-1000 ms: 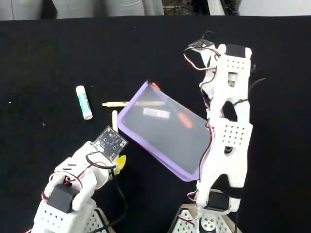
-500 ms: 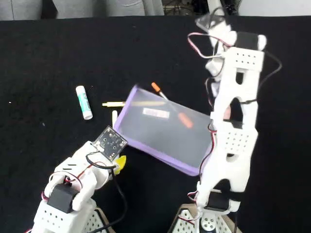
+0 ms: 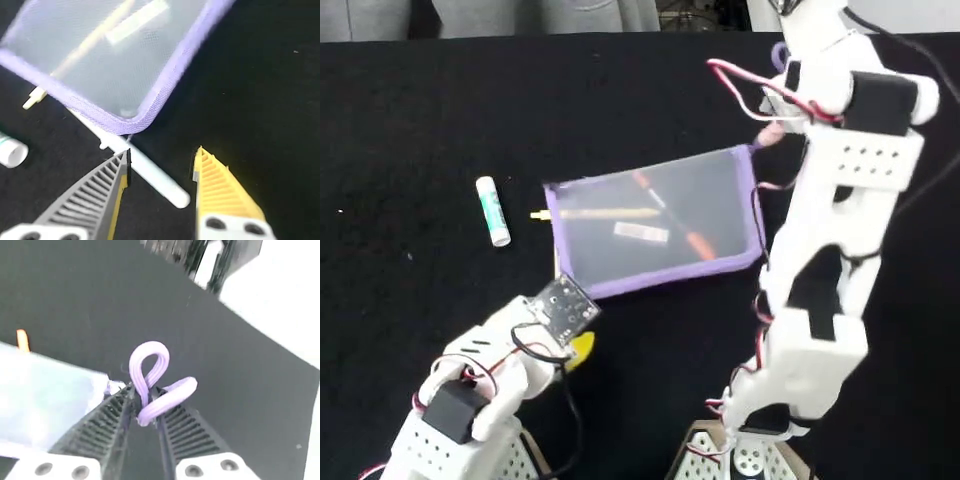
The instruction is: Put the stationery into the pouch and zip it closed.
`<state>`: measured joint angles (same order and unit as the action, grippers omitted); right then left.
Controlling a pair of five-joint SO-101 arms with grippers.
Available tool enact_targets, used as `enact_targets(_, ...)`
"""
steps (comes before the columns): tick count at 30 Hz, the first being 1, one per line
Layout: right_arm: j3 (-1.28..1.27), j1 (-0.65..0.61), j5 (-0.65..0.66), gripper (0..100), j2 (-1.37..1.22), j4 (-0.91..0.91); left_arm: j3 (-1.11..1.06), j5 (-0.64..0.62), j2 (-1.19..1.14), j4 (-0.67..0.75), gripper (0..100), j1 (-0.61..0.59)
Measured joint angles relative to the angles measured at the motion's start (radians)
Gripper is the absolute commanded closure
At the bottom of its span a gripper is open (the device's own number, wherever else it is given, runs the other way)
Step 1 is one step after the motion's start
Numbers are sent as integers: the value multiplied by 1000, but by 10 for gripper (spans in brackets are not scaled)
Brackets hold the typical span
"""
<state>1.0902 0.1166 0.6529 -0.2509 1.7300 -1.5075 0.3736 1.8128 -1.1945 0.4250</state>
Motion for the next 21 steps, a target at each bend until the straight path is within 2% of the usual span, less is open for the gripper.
enact_targets(10, 2, -97, -3, 988, 245, 0, 6, 0, -5, 120, 779, 18)
enact_targets(17, 12, -103, -8, 988, 354, 0, 103, 0, -3, 166, 779, 28)
enact_targets(21, 21, -103, -63, 988, 399, -3, 203, 0, 0, 166, 779, 28)
